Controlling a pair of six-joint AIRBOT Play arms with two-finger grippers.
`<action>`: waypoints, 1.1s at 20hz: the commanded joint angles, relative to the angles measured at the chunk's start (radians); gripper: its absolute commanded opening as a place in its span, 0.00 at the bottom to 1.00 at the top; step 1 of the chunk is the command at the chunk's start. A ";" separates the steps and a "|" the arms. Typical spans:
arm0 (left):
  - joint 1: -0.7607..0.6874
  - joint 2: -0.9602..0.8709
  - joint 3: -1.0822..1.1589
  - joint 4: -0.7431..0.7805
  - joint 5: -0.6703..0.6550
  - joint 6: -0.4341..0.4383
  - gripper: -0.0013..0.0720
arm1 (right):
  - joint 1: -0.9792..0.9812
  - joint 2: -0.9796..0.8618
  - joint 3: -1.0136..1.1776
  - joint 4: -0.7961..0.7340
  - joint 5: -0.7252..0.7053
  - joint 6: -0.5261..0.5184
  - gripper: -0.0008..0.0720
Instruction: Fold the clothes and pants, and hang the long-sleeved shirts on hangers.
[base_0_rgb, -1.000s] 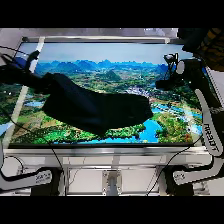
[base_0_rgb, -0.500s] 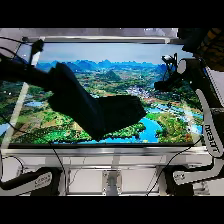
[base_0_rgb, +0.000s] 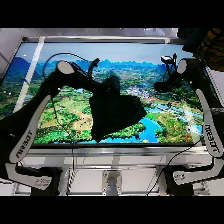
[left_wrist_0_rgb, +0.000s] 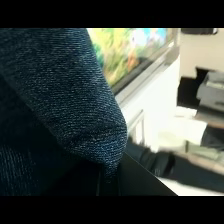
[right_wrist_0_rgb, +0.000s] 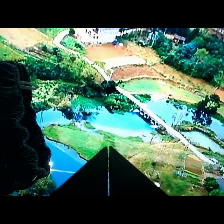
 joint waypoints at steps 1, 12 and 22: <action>-0.099 -0.083 0.001 -0.075 0.196 0.019 0.04 | 0.000 0.001 0.001 0.018 0.002 -0.005 0.03; -0.240 -0.182 0.001 -0.385 0.404 0.231 0.82 | 0.000 0.001 0.001 0.062 0.004 -0.006 0.03; -0.124 -0.107 0.001 -0.377 0.316 0.283 0.11 | 0.008 0.000 0.001 0.365 -0.053 -0.031 0.03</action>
